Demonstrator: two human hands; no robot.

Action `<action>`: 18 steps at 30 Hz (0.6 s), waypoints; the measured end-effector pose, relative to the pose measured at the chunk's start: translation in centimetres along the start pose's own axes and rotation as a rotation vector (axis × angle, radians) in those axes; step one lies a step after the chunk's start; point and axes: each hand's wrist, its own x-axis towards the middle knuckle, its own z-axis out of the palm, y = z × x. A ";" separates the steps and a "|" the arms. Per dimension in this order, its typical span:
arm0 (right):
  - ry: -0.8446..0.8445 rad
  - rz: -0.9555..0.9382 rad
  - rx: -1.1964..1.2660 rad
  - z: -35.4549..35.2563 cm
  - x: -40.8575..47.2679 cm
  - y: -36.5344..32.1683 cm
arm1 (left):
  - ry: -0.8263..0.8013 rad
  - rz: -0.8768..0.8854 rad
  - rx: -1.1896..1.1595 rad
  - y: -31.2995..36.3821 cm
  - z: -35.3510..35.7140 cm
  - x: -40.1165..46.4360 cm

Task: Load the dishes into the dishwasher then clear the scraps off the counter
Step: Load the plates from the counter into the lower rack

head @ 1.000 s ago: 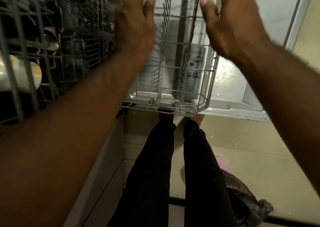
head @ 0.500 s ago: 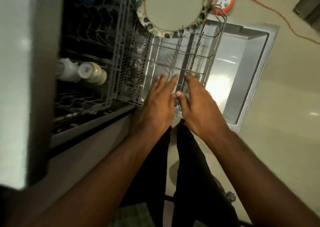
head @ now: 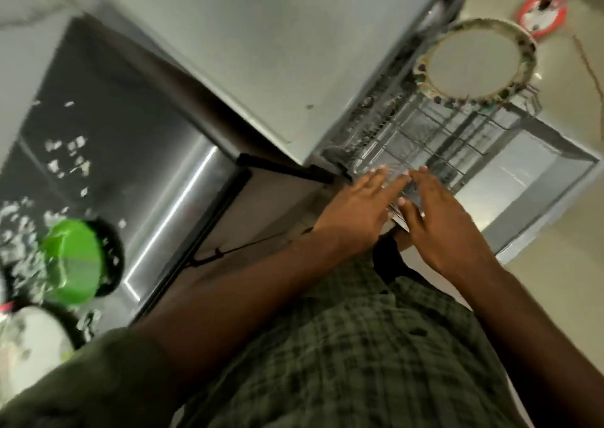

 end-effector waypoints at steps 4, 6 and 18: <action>-0.124 -0.123 -0.080 -0.4 -0.4 -2.1 | 0.079 -0.080 -0.034 -0.5 -0.6 -3.6; -0.181 -0.176 -0.109 -0.4 -0.1 -3.5 | 0.162 -0.117 -0.101 -1.1 -0.7 -5.6; -0.357 -0.459 -0.311 4.8 -0.4 -15.6 | 0.576 -0.324 -0.268 -7.2 -1.5 -17.8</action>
